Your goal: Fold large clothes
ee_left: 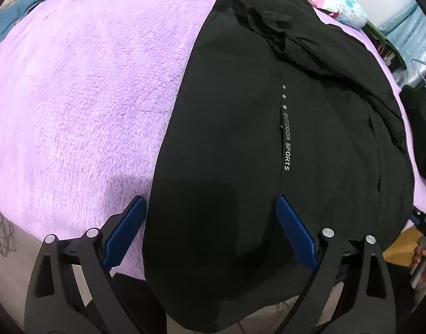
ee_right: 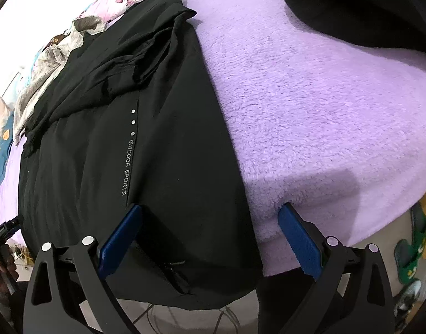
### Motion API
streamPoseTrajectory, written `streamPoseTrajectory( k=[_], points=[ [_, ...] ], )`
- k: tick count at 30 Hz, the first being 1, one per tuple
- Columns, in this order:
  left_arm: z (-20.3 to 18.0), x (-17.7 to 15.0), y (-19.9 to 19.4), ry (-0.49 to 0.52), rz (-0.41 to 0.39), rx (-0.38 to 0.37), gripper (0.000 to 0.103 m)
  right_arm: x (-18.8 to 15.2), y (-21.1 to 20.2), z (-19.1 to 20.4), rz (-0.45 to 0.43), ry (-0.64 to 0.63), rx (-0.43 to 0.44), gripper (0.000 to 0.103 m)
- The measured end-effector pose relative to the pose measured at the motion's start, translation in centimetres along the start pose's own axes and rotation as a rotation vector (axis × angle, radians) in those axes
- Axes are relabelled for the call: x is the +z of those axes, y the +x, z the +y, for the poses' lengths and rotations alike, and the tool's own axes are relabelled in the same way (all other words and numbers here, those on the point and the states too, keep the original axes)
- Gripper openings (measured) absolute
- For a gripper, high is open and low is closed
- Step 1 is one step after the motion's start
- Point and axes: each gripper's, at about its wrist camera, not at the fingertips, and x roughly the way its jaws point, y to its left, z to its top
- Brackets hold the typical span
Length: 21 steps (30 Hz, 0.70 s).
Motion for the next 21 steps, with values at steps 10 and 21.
streamPoseTrajectory(
  k=[10, 21],
  points=[
    [-0.6, -1.3, 0.3, 0.078, 0.073, -0.01, 0.092, -0.8, 0.3, -0.3, 0.053, -0.009, 0.055, 0.096],
    [-0.9, -2.1, 0.5, 0.118, 0.12, -0.024, 0.086, -1.1, 0.9, -0.4, 0.111, -0.026, 0.11, 0.096]
  ],
)
